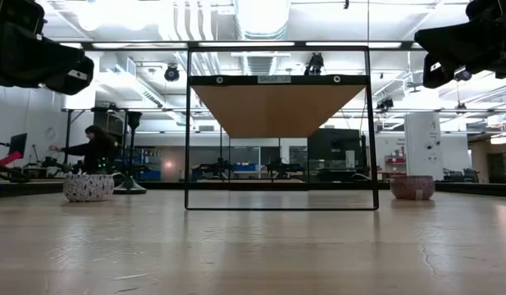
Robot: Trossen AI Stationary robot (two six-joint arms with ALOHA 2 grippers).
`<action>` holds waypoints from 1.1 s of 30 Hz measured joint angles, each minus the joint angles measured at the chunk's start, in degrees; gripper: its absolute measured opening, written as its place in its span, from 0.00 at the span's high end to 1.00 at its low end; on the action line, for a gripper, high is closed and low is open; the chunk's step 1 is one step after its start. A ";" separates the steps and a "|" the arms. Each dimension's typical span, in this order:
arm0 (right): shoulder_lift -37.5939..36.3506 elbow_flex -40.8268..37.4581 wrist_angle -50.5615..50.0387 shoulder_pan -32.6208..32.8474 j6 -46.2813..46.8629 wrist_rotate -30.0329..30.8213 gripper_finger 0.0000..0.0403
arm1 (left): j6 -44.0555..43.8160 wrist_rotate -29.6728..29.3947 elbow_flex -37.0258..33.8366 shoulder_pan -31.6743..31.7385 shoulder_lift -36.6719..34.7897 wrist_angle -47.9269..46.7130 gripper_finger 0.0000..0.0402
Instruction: Pick & Place candle stick holders
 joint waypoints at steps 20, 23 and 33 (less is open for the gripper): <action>-0.01 0.00 1.21 -0.01 8.46 0.35 0.98 | -0.02 0.00 0.00 -0.01 0.00 0.00 0.98; 0.01 0.00 4.55 -0.02 8.66 0.36 0.98 | 0.00 0.01 0.00 0.00 0.01 0.00 0.98; 1.84 0.00 4.77 0.00 19.77 -14.34 0.98 | -0.01 0.01 0.00 -0.01 0.01 -0.09 0.98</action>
